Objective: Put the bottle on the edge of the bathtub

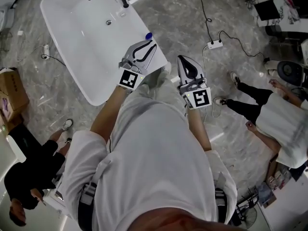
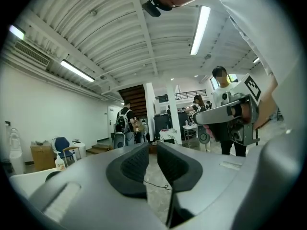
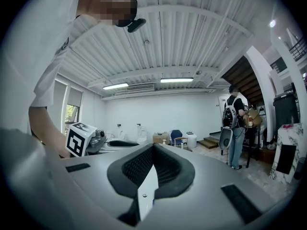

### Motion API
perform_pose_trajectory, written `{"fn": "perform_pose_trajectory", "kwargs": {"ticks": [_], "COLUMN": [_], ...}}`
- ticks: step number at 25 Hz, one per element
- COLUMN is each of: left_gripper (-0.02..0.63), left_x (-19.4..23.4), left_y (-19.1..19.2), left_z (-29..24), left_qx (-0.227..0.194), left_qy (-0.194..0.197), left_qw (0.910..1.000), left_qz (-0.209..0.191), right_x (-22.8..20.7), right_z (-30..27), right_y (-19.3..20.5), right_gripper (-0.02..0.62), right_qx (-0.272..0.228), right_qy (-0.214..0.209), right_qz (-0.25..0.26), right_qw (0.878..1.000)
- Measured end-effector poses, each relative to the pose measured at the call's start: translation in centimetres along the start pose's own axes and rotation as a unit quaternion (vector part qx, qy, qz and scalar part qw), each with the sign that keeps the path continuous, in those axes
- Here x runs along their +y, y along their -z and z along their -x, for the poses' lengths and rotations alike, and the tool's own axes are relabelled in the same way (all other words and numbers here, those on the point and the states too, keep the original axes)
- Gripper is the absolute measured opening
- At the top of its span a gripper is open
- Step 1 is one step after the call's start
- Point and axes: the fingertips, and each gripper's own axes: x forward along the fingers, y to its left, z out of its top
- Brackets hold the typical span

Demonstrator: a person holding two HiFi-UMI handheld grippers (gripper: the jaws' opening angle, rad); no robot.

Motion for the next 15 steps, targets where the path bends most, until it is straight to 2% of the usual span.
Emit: {"fn": "perform_pose_trajectory", "kwargs": {"ticks": [5, 15], "left_gripper": [0.002, 0.0], "left_x": [-0.5, -1.9], "left_y": [-2.7, -6.4], "left_z": [2.6, 8.9], "left_qx": [-0.018, -0.038], "left_qy": [-0.018, -0.064], "left_qw": [0.9996, 0.9946], "left_qz": [0.013, 0.073], "right_x": [2.1, 6.4], "right_z": [0.5, 2.2], "right_y": [-2.2, -2.7], "right_gripper": [0.002, 0.0], "right_qx": [-0.013, -0.01], "right_qy": [-0.001, 0.005], "right_qz": [0.02, 0.03], "right_qw": [1.0, 0.999]}}
